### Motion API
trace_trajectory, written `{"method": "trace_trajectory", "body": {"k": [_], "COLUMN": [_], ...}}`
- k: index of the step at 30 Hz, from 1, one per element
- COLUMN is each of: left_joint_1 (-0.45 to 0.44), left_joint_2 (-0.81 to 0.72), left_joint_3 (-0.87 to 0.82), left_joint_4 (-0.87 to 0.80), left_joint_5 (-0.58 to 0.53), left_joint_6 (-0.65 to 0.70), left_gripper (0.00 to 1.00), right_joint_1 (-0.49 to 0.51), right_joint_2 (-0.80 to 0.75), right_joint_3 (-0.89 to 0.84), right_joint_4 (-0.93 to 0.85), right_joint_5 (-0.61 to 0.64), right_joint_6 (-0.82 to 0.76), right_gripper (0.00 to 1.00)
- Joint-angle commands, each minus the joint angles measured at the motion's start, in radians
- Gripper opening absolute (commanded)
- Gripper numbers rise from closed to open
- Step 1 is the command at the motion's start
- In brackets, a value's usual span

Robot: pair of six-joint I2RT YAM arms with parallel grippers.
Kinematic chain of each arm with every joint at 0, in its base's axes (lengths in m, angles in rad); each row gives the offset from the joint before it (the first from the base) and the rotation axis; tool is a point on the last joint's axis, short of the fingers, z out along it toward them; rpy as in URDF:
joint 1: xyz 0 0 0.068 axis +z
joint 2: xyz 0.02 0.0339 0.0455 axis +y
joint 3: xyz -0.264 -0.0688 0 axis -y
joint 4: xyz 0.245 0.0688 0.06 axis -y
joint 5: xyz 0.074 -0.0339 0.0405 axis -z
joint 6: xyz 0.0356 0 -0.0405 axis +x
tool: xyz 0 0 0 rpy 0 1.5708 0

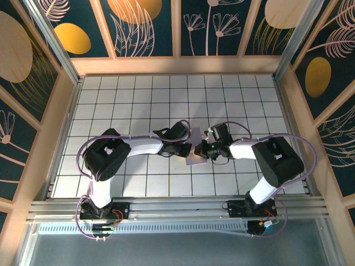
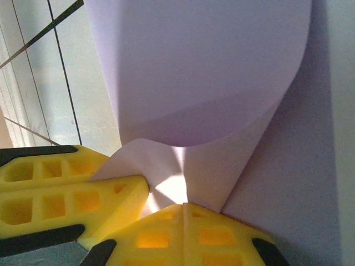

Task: Fold a paper plane with a square sheet of paper (fold left side to right side)
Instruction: Fold the triangle a second time at the center of the table.

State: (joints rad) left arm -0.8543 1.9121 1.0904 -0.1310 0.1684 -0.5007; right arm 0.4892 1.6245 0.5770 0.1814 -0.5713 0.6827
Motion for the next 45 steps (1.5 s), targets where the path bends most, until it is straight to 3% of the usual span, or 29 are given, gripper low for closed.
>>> {"method": "trace_trajectory", "body": {"k": [1,3,7,18,22,30,36,45], "left_joint_1": [0.006,0.007,0.006,0.019,0.018,0.008,-0.015,-0.034], "left_joint_2": [0.044,0.041,0.022,-0.134,-0.221,-0.284,-0.218,-0.113], "left_joint_3": [0.0,0.002,0.007,0.054,-0.006,-0.219,-0.195,-0.16], "left_joint_4": [-0.049,-0.048,-0.04,-0.12,-0.108,0.17,0.208,0.214], "left_joint_5": [-0.047,-0.048,-0.057,-0.113,-0.039,0.234,0.291,0.285], "left_joint_6": [0.016,0.013,-0.003,-0.038,-0.089,-0.295,-0.32,-0.316], "left_gripper": [0.0,0.0,0.11,0.29,0.24,0.16,0.14,0.12], "right_joint_1": [0.009,0.009,0.009,0.008,0.008,0.01,0.014,0.019], "right_joint_2": [0.017,0.016,0.012,-0.001,-0.004,-0.006,-0.002,0.0], "right_joint_3": [0.018,0.017,-0.001,-0.063,-0.063,-0.061,-0.062,-0.062], "right_joint_4": [-0.042,-0.053,-0.075,-0.042,-0.031,-0.025,-0.022,-0.025], "right_joint_5": [0.036,0.04,0.053,0.062,0.054,0.045,0.044,0.042], "right_joint_6": [-0.027,-0.028,-0.027,0.0,0.002,0.002,0.002,0.002], "right_gripper": [0.0,0.0,0.0,0.0,0.0,0.0,0.0,0.0]}}
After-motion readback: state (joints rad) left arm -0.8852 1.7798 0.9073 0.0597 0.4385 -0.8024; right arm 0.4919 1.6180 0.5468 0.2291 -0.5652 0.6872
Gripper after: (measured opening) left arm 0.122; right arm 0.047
